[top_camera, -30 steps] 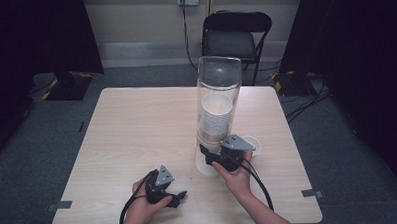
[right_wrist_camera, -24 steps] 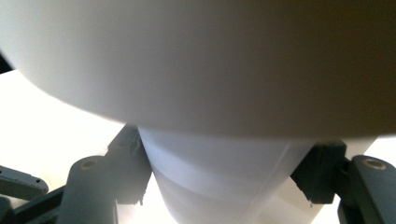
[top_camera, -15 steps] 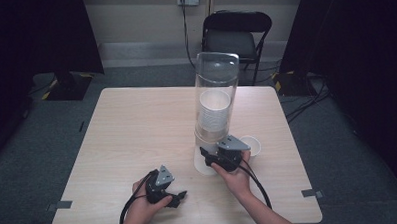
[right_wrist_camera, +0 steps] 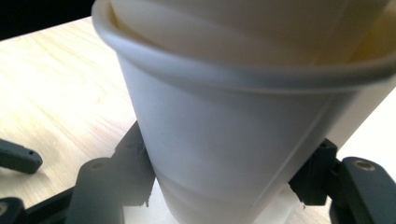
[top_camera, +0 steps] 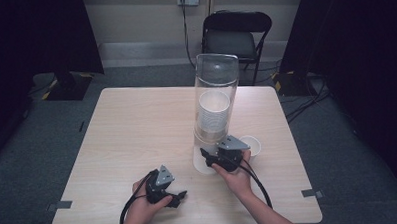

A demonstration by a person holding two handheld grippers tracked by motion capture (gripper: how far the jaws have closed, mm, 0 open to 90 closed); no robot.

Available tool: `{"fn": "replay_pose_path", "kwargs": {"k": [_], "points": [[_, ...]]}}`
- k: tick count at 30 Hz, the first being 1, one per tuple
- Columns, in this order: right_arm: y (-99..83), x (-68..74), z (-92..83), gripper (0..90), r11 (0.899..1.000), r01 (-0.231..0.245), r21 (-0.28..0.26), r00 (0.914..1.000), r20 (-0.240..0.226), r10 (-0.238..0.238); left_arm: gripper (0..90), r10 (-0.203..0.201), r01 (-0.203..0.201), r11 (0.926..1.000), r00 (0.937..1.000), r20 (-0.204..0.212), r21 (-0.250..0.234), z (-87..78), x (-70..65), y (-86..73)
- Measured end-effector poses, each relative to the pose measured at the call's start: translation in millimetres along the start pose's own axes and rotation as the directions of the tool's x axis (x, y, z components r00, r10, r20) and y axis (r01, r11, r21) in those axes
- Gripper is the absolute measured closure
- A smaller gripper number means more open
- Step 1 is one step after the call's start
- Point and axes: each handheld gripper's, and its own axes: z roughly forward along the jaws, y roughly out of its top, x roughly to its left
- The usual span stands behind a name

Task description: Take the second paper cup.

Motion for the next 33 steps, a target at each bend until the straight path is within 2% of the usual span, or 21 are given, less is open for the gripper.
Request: {"fn": "replay_pose_path", "kwargs": {"k": [6, 12, 13, 17, 20, 24, 25, 30, 33], "points": [[0.3, -1.7, -0.4, 31.3, 1.000, 0.011, -0.009, 0.9998, -0.014, -0.011, 14.4, 0.002, -0.002, 1.0000, 1.0000, -0.001, 0.006, -0.4, 0.1, 0.3], [-2.1, 2.3, -4.7, 28.2, 1.000, 0.009, 0.009, 0.9997, 0.021, -0.009, 14.4, 0.002, -0.002, 1.0000, 1.0000, -0.003, 0.003, -0.2, 0.2, 0.2], [-2.8, 2.2, -5.1, 28.6, 1.000, -0.010, 0.013, 0.9999, 0.006, 0.010, 14.4, 0.002, -0.002, 1.0000, 1.0000, -0.005, 0.003, -0.2, 0.1, 0.2], [-7.4, 0.5, -3.3, 29.3, 0.998, -0.022, 0.051, 0.9997, 0.007, 0.022, 14.4, 0.001, -0.001, 1.0000, 1.0000, 0.002, 0.000, 0.0, 0.3, 0.1], [-10.6, -1.4, -3.2, 29.6, 0.997, -0.013, 0.076, 0.9999, 0.008, 0.012, 14.4, 0.002, -0.002, 1.0000, 1.0000, 0.001, 0.000, 0.0, 0.3, 0.1], [-13.9, -2.8, -4.3, 30.0, 0.996, -0.024, 0.083, 0.9997, 0.005, 0.024, 14.4, 0.001, -0.001, 1.0000, 1.0000, 0.001, 0.000, 0.0, 0.3, 0.1], [-18.0, -2.8, -4.9, 29.9, 0.995, -0.018, 0.102, 0.9998, 0.001, 0.018, 14.4, 0.002, -0.002, 1.0000, 1.0000, 0.001, 0.000, 0.0, 0.3, 0.1], [-26.7, -2.8, -8.6, 29.9, 0.991, -0.017, 0.131, 0.9999, -0.002, 0.017, 14.4, 0.002, -0.002, 1.0000, 1.0000, 0.001, 0.000, 0.0, 0.4, 0.1], [-31.6, -3.2, -14.4, 30.0, 0.992, -0.013, 0.129, 0.9999, -0.007, 0.014, 14.4, 0.001, -0.001, 1.0000, 1.0000, 0.001, 0.000, 0.0, 0.3, 0.1]]}}
